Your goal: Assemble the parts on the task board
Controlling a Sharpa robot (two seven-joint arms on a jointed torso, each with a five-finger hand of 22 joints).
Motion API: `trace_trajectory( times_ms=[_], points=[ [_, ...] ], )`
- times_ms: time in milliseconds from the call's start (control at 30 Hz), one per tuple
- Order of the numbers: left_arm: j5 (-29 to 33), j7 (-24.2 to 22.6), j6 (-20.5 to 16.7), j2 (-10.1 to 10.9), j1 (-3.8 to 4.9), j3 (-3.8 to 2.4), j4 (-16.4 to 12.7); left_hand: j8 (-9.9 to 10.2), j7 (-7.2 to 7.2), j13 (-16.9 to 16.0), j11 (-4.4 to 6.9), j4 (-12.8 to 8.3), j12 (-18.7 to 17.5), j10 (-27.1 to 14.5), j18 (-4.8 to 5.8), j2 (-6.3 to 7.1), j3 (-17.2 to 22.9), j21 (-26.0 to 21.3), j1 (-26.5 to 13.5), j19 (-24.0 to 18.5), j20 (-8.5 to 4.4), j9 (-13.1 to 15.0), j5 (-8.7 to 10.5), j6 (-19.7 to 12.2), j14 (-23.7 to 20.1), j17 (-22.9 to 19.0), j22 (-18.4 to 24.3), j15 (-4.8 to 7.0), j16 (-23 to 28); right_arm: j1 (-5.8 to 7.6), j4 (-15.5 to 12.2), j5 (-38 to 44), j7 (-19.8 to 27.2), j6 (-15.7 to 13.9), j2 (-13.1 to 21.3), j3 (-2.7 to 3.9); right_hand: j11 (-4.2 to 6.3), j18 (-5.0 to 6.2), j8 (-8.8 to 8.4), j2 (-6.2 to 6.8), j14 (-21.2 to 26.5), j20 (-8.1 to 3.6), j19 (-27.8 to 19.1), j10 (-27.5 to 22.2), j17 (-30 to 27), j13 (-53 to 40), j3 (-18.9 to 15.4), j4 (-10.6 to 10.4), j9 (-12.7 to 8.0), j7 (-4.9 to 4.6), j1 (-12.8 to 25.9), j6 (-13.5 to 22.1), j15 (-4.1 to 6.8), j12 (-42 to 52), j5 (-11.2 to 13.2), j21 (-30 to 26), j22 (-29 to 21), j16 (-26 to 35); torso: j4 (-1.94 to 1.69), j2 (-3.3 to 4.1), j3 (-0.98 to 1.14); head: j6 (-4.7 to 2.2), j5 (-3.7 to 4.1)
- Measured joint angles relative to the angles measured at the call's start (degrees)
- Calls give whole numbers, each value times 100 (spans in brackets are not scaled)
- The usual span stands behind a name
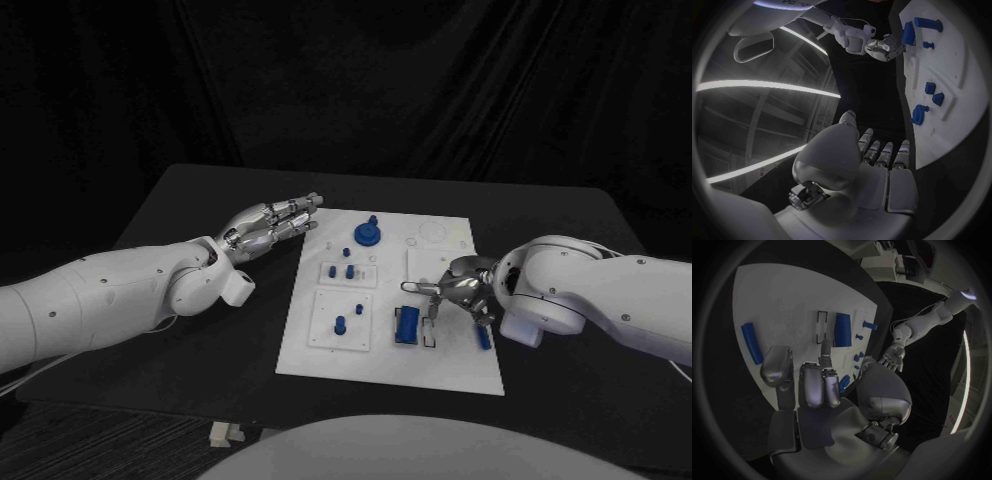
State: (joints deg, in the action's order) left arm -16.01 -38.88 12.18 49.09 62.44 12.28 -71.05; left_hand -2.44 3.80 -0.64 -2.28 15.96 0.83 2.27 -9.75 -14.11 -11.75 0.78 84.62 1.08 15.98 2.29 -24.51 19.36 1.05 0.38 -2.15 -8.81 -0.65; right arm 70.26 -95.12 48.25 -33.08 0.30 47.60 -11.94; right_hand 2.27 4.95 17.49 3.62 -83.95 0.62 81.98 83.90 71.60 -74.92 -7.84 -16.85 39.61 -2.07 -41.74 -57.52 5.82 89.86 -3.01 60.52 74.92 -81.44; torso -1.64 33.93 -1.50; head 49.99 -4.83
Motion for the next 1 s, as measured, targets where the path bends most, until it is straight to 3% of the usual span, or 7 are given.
trace_trajectory(
  times_ms=[100,333,433,533,667,900,1000],
  points=[
    [0,0,0,2,0,0,0,0,0,0,0,0,0,0,0,0,0,0,0,0,0,0,0,0,0,0,0,0,0,70,-103,19,78,-129,129,5,0,0,132,-1,0,0,0,0,34,0,-83,1,127,-1,-1,37,0,0,0,21,0,-25,0,0,0,0,-5],
    [0,0,-1,3,-1,0,1,0,31,0,0,0,0,0,0,0,0,0,0,0,0,7,1,31,0,0,0,0,0,116,-337,278,691,-595,343,1,-21,0,1326,-205,-16,25,67,21,335,0,-205,19,1320,-58,-967,1237,-16,0,0,188,-1,-428,-1,-1,-1,0,-1],
    [0,0,-1,2,-1,0,2,0,30,0,0,0,0,0,0,0,0,0,0,0,0,7,1,31,0,0,1,0,0,115,-424,557,1076,-856,400,1,-42,0,1619,-282,0,43,85,0,335,1,-179,155,1548,-83,-1534,1605,-40,0,-213,300,-1,-471,-1,-1,-1,0,9],
    [0,0,-1,1,-2,0,3,0,30,0,0,0,0,0,0,0,0,0,0,0,0,7,-18,31,0,0,1,0,0,62,-528,1021,1503,-1147,480,9,-41,0,1665,-353,0,50,93,0,335,1,-70,425,1580,-137,-2172,1989,-40,0,-665,373,-1,-494,-1,-1,-1,0,16],
    [0,0,-1,1,-3,0,3,0,31,0,-19,0,0,19,0,0,0,0,0,0,0,7,-19,31,0,0,1,0,0,-161,-650,1882,1900,-1391,552,6,-115,0,1407,-395,-1,81,62,11,334,1,-2,757,1264,-256,-2988,3082,-93,0,-1183,250,-1,-457,-1,-1,-1,0,4],
    [0,0,0,18,-4,0,6,0,31,0,-19,-17,0,19,0,0,16,0,0,0,0,7,-56,31,0,0,1,0,0,-552,-721,3346,2035,-1528,554,-1,-195,0,1429,-214,-4,123,20,11,334,1,183,676,970,-379,-3297,3985,-150,0,-951,63,-1,-392,0,-1,-2,0,-6],
    [0,0,0,18,-7,0,8,0,31,0,-19,-32,0,19,0,-6,32,0,45,0,0,7,-80,31,0,0,1,0,0,-664,-733,3873,2008,-1567,530,-1,-217,0,1642,129,-1,143,0,11,334,1,421,349,842,-401,-3232,4169,-186,0,-735,4,-1,-354,0,-1,-2,0,-2]
  ],
)
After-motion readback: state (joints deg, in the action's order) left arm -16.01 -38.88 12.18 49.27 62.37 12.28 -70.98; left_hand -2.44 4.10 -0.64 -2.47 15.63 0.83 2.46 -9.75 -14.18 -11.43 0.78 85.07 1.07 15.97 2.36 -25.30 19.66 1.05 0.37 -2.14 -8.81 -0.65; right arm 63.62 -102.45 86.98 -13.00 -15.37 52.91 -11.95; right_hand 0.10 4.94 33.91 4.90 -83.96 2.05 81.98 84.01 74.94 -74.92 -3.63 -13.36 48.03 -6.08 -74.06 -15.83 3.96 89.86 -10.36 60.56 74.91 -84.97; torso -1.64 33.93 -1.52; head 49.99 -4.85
